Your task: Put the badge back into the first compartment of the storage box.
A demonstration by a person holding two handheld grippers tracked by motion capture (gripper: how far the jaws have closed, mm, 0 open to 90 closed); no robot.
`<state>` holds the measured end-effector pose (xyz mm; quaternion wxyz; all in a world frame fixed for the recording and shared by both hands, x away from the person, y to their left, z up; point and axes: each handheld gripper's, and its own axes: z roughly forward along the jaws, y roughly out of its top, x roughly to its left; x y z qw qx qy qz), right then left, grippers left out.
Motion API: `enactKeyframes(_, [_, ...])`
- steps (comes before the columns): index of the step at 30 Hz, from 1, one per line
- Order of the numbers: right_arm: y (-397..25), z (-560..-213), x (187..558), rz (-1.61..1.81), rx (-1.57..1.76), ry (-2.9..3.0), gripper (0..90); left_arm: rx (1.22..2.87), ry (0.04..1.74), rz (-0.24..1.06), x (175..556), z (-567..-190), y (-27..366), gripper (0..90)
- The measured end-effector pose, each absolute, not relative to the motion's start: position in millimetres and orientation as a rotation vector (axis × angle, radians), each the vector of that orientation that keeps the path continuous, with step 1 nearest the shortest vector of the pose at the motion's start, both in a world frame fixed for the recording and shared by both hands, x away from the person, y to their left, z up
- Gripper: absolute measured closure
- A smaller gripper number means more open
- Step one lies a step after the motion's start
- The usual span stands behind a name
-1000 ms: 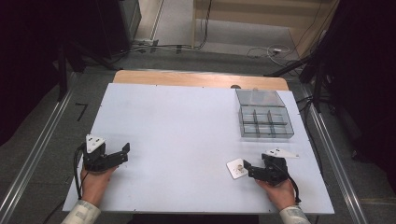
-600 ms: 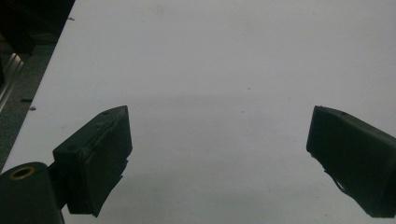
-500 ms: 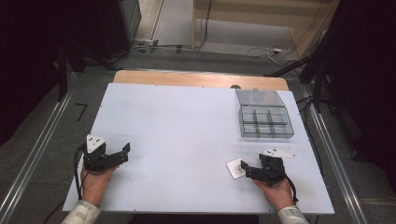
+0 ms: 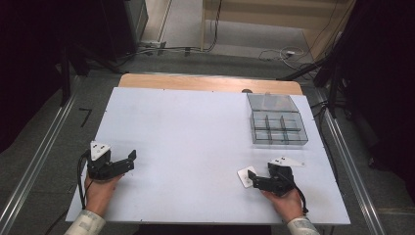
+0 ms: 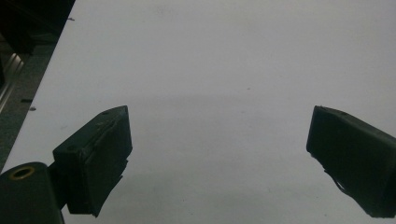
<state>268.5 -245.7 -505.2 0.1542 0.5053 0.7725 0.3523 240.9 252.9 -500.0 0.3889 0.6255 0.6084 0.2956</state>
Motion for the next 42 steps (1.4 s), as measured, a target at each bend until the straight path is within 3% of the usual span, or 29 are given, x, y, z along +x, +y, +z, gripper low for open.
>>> enactKeyframes(22, [-224,-508,262,0.974,1.424,2.252,9.4,1.591,1.546,0.753,241,-500,253,7.0])
enactKeyframes(42, [-219,-508,258,0.953,1.425,2.229,15.0,1.586,1.549,0.754,241,-500,253,7.0])
